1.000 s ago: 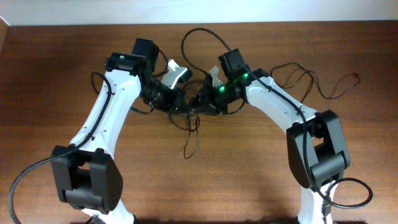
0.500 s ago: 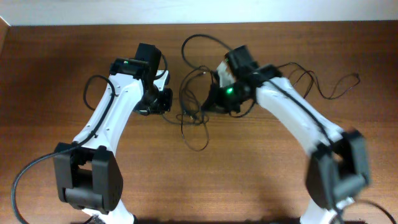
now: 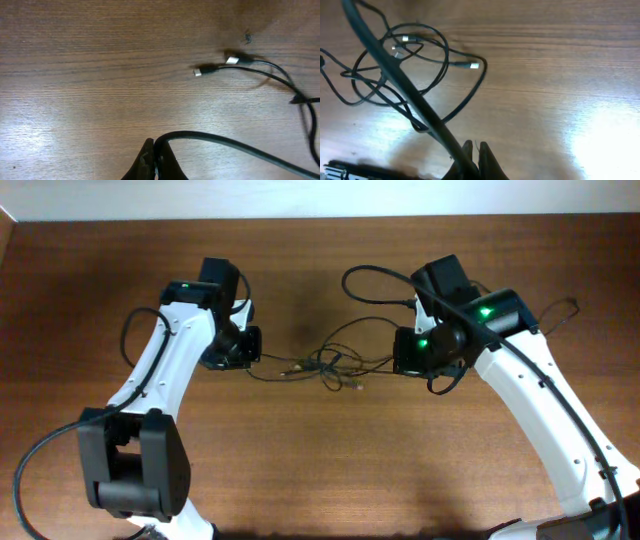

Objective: Untangle cables

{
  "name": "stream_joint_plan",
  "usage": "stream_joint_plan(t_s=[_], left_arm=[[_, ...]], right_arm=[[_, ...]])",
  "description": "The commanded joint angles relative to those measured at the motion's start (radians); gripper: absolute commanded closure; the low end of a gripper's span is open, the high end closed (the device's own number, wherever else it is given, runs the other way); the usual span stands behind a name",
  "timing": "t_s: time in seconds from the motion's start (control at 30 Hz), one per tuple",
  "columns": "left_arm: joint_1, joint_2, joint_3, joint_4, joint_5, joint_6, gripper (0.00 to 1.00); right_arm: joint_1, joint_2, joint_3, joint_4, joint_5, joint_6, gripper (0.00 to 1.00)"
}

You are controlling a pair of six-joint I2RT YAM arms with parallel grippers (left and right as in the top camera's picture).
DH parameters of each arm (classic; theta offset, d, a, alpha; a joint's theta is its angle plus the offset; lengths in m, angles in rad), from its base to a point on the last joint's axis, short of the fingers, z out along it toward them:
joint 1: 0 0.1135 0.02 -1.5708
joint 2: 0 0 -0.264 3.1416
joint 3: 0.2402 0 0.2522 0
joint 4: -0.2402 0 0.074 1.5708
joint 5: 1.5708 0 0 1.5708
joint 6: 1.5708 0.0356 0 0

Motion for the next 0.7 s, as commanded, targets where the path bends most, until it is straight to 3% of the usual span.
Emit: stream_joint_plan(t_s=[0.0,0.13,0.27,0.37,0.57,0.63,0.67], left_arm=[[0.08,-0.006,-0.01,0.004,-0.093,-0.032,1.0],[0.097,-0.006,-0.01,0.009,-0.021,-0.027,1.0],[0.096,-0.006,-0.01,0.012,0.321,0.198,1.0],[0.091,-0.006,-0.01,0.008,0.497,0.268,1.0],[-0.009,-0.006,-0.011,-0.012,0.588,0.269,1.0],[-0.029,-0.006,-0.011,-0.013,0.713,0.269,1.0],[-0.031,-0.006,-0.011,-0.019,0.85,0.27,1.0]], right_arm=[[-0.012,-0.013,0.004,-0.054,0.117,-0.015,0.96],[-0.011,0.006,-0.054,-0.053,0.109,-0.015,0.96],[-0.006,0.016,-0.217,0.044,0.083,-0.015,0.96],[-0.006,0.016,-0.325,0.193,-0.014,-0.015,0.96],[-0.006,0.019,-0.481,0.475,-0.15,-0.014,0.95],[-0.006,0.019,-0.5,0.504,-0.146,-0.014,0.95],[-0.006,0.019,-0.509,0.523,-0.146,-0.014,0.95]])
